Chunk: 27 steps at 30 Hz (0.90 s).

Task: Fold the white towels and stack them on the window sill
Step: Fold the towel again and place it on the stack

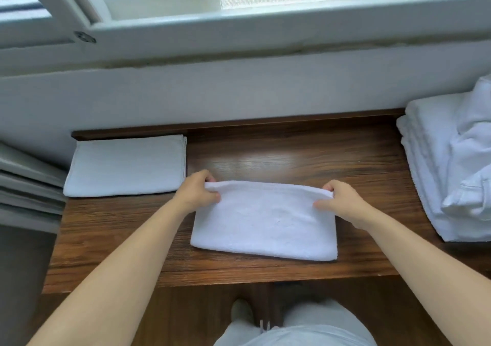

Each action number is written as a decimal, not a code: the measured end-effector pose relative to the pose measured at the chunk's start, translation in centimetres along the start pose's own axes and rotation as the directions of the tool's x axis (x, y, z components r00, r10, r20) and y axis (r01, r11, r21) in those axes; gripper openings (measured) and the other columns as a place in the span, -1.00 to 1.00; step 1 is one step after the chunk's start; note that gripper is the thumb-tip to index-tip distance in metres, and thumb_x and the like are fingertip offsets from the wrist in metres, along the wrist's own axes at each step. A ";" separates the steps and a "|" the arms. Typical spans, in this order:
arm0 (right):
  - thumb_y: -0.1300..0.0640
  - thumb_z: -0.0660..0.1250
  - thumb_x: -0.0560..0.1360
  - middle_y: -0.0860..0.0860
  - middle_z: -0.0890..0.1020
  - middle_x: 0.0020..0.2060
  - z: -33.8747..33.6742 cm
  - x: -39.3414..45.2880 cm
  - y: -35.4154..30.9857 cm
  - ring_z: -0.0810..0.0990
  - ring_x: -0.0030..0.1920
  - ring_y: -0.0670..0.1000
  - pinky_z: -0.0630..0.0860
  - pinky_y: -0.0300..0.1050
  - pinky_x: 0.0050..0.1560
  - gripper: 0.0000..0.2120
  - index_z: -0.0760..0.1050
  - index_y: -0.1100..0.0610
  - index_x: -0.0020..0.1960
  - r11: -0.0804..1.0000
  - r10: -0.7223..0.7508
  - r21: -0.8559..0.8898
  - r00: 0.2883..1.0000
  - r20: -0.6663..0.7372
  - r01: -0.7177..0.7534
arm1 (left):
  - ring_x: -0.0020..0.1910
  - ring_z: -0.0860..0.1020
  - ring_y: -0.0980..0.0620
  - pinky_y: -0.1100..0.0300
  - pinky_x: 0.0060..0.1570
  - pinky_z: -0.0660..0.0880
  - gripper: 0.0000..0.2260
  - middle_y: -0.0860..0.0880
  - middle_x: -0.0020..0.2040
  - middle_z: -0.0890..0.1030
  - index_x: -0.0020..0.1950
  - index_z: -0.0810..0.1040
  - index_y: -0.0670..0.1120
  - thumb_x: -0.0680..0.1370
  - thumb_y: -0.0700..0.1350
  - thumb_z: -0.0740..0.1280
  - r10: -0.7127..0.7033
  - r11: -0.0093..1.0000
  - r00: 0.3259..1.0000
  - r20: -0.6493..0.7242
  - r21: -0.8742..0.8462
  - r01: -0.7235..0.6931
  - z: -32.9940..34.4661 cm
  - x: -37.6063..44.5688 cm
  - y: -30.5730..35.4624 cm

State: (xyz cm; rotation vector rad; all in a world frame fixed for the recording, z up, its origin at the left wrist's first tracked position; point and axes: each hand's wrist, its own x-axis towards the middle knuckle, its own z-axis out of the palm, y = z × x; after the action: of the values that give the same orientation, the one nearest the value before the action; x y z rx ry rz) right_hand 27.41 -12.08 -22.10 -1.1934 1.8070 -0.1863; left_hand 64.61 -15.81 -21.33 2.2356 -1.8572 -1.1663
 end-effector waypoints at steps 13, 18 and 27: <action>0.02 0.35 0.66 0.03 0.66 0.04 2.8 -2.5 -5.9 0.62 0.05 0.03 0.57 -0.01 -0.08 -0.96 0.55 -0.05 0.09 0.945 -0.169 0.263 0.979 -0.113 0.194 | -0.20 0.49 0.05 0.09 -0.18 0.42 -0.91 -0.02 -0.15 0.57 -0.02 0.44 0.05 0.63 -0.08 0.33 -0.128 0.833 0.952 -0.279 -0.551 -0.049 -0.5 -5.9 -4.3; 0.03 0.33 0.67 0.04 0.69 0.00 6.3 -2.2 -13.9 0.67 0.05 0.19 0.60 0.39 0.10 -0.93 0.59 -0.08 0.05 0.905 -0.235 0.315 0.953 -0.192 0.286 | -0.29 0.44 0.23 0.33 -0.26 0.42 -0.90 0.01 -0.16 0.52 0.01 0.47 0.00 0.63 -0.08 0.38 -0.124 0.782 0.898 -0.422 -0.598 -0.173 -7.7 -5.1 -8.6; 0.09 0.33 0.68 0.01 0.77 -0.08 14.4 -0.5 -27.4 0.74 -0.05 0.09 0.68 -0.11 -0.12 -0.84 0.65 0.15 0.10 0.814 -0.221 0.497 0.951 -0.215 0.301 | -0.16 0.52 0.07 0.07 -0.13 0.48 -0.91 -0.07 -0.12 0.59 0.02 0.53 -0.01 0.63 -0.03 0.39 -0.091 0.744 0.827 -0.555 -0.590 -0.314 -21.2 -0.6 -20.1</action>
State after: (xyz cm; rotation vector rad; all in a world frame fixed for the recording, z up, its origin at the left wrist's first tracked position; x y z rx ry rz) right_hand 56.05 -20.97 -14.36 -1.0365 1.5545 -0.8961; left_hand 92.94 -18.56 -14.72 1.7365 -1.0861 -0.8265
